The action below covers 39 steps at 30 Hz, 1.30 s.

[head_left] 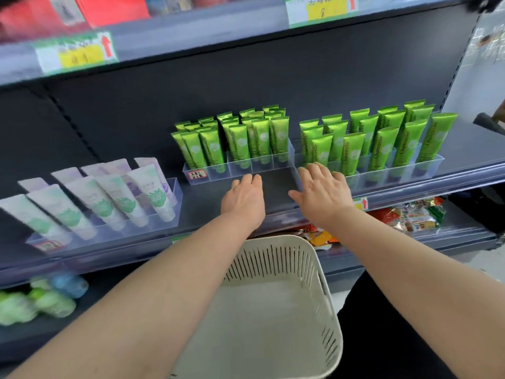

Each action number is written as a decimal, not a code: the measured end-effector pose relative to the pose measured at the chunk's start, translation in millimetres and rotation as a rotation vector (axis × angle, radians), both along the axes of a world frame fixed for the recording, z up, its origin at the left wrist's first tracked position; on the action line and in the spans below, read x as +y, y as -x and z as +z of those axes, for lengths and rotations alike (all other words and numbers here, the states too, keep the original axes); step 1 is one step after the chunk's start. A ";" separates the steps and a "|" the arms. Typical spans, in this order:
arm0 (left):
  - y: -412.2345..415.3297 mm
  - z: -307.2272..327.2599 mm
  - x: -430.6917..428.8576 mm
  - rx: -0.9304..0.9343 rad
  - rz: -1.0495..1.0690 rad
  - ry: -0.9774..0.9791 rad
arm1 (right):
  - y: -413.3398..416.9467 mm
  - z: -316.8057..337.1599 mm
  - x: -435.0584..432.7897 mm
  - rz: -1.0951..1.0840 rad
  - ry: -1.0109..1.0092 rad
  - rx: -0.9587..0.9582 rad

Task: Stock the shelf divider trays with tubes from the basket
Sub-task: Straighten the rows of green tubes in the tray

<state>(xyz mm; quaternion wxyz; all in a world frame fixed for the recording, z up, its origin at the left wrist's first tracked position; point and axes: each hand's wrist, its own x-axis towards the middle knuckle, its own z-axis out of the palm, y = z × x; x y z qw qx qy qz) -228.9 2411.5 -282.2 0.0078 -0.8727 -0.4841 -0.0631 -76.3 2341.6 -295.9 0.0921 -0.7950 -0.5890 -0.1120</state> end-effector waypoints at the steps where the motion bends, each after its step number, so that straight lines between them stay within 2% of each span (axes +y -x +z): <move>1: 10.0 -0.4 4.0 0.004 0.023 0.005 | 8.1 -1.2 6.5 0.020 0.012 0.001; 8: 61.1 -6.2 36.0 0.036 0.149 0.049 | 49.7 -14.7 48.9 0.118 0.080 0.014; 15: 62.1 -10.7 82.1 0.031 0.152 0.100 | 45.8 -22.1 89.7 0.107 0.175 0.061; 24: 35.2 -18.2 128.6 0.041 0.073 0.046 | 27.4 -21.3 132.5 0.034 0.155 0.065; 39: 33.7 -26.7 137.9 0.129 0.072 -0.073 | 23.6 -26.2 155.8 -0.013 0.194 0.063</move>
